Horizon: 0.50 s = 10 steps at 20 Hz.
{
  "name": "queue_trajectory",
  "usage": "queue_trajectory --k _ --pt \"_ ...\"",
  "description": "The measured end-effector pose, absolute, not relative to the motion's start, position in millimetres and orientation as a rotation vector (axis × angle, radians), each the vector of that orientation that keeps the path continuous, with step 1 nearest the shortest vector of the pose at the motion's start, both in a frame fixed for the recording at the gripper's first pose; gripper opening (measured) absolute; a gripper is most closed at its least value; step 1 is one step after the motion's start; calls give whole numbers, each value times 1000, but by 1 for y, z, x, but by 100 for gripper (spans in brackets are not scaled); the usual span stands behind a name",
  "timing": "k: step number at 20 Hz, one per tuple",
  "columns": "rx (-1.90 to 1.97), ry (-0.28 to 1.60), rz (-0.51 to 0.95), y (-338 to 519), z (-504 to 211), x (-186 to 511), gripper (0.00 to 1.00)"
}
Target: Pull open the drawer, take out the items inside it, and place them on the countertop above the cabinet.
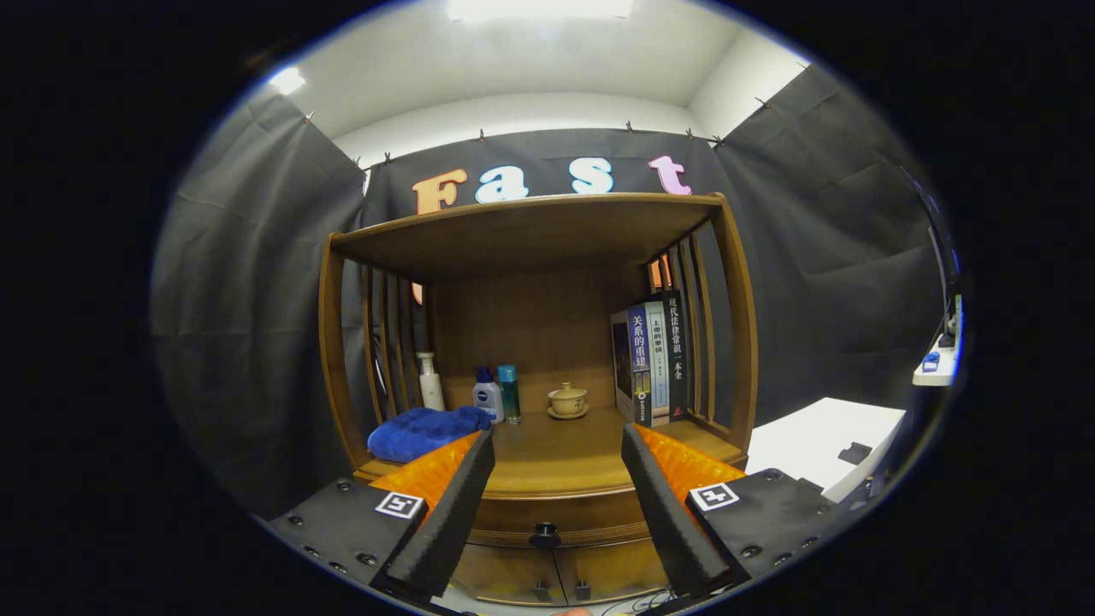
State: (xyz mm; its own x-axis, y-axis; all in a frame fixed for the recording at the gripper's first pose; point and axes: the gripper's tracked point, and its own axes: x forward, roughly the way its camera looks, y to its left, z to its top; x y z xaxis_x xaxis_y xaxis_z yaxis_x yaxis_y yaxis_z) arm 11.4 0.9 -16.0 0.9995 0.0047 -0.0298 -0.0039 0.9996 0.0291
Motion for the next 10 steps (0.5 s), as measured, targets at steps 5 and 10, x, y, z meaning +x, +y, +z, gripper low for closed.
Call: queue_trajectory --k 5,10 --pt "31 49 -15 -7 -33 31 97" --pt "67 99 7 -5 -81 59 98"
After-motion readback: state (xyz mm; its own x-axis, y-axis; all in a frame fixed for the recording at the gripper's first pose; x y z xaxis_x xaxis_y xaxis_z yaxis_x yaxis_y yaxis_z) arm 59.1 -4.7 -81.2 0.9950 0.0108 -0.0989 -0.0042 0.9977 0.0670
